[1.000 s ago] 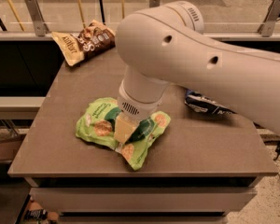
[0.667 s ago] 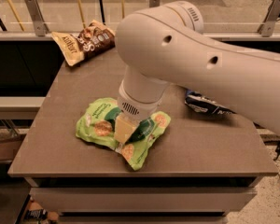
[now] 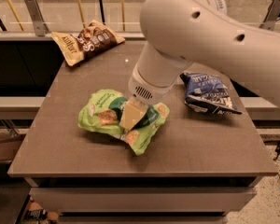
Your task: Move green rice chip bag near brown chip bag
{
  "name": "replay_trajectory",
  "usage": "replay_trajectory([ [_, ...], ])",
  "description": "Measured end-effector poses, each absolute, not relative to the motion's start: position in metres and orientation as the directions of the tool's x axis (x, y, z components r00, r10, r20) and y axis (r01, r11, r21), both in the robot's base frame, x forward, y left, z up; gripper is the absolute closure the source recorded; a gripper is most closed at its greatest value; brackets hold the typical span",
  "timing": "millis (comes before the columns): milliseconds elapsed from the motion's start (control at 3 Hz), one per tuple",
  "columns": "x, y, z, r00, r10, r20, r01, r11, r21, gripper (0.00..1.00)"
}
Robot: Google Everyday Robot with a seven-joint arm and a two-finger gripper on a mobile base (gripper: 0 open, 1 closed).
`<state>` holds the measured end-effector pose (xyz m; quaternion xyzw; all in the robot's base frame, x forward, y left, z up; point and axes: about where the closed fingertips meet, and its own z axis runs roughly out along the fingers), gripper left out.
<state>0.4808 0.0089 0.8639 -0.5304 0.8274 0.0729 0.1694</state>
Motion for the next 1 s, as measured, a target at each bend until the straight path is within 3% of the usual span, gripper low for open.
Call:
replay_trajectory([
  [1000,0.591,0.003,0.931,-0.226,-0.844,-0.486,-0.923,0.345,-0.171,1.0],
])
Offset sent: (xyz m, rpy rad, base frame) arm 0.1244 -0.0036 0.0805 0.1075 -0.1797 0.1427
